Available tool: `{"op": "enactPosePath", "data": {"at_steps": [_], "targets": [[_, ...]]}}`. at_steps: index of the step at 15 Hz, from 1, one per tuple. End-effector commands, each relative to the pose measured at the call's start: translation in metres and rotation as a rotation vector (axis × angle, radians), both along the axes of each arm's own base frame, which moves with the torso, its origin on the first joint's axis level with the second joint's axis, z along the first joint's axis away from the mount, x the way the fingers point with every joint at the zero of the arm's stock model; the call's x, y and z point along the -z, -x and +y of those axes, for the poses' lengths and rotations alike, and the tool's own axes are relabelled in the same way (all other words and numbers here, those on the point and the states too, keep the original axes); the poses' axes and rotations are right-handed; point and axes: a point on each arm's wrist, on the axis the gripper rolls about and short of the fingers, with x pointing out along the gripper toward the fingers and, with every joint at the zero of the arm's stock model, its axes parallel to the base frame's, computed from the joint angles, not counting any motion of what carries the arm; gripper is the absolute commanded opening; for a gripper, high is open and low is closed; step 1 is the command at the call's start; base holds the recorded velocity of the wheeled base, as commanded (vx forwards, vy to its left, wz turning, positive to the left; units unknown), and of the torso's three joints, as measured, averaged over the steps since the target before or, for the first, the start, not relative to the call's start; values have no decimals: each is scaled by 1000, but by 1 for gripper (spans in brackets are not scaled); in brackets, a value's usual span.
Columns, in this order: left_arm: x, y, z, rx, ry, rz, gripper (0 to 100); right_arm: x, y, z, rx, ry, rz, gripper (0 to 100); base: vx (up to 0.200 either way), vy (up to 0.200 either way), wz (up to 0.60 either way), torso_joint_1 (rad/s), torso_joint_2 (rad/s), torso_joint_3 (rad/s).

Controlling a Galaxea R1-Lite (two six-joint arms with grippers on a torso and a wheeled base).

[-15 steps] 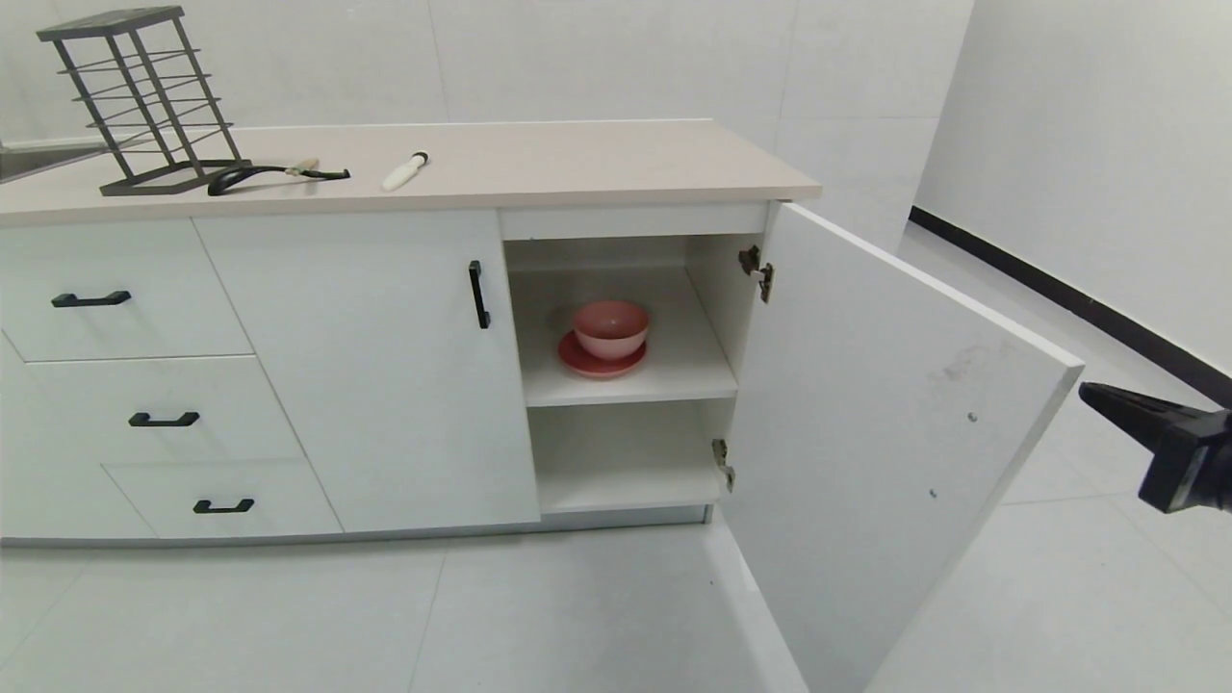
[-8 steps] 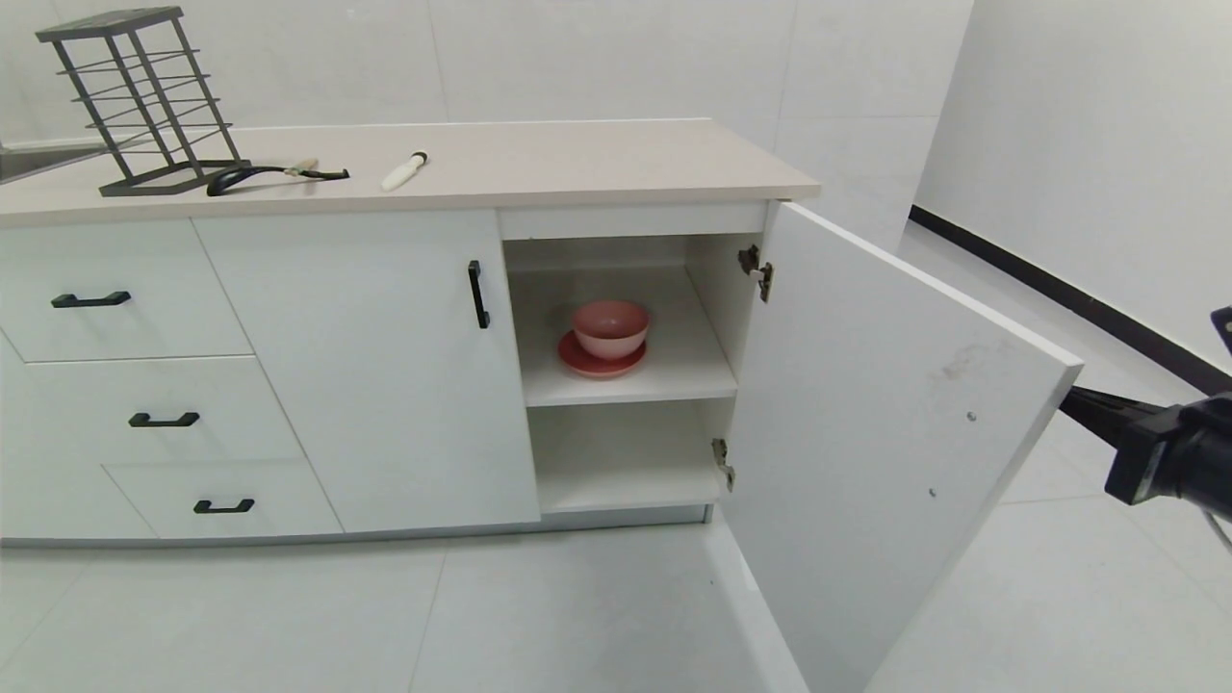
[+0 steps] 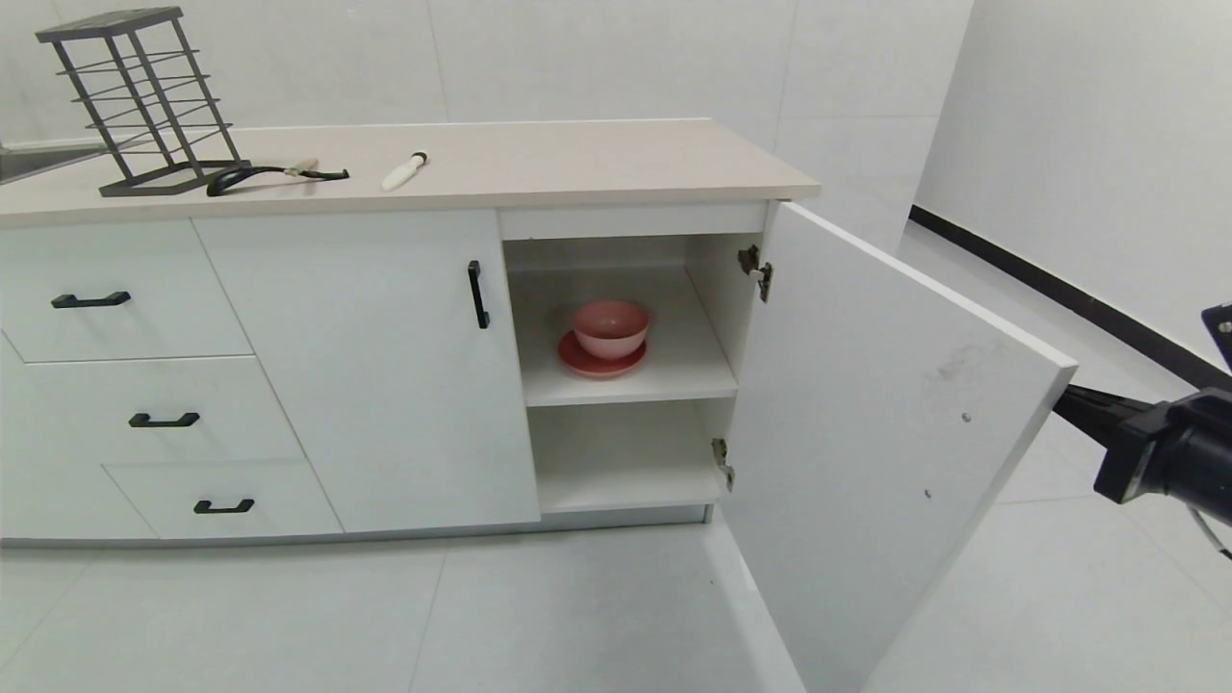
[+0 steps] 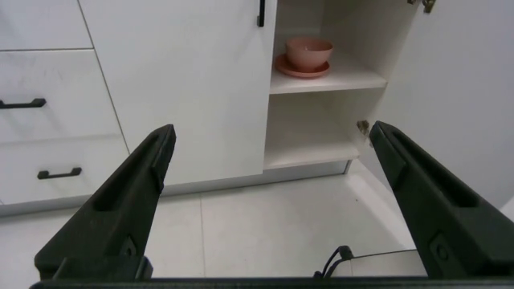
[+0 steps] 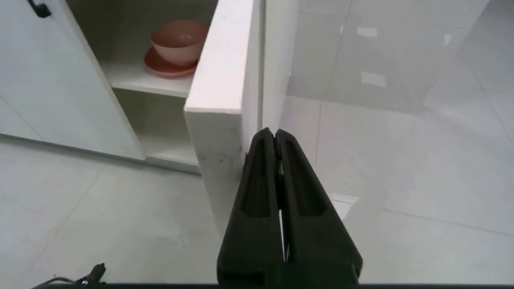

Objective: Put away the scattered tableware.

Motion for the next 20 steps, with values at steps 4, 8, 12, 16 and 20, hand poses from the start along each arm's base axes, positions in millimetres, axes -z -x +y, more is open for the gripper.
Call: {"op": "enactPosePath", "data": {"at_steps": [4,8,12,16,20], "targets": [[0,0,0,0,0,1,100,-2,2,13,-77,-2,-7,0,0,0,0,0,0,0],[0,0,0,0,0,1,100,-2,3,32,-175,-2,-7,0,0,0,0,0,0,0],[0,0,0,-2,0,1,100,1,-7,53,-265,6,17,0,0,0,0,0,0,0],[0,0,0,-2,0,1,100,1,-22,76,-341,9,27,0,0,0,0,0,0,0],[0,0,1,-29,17,2,100,6,-34,91,-379,15,49,0,0,0,0,0,0,0]]}}
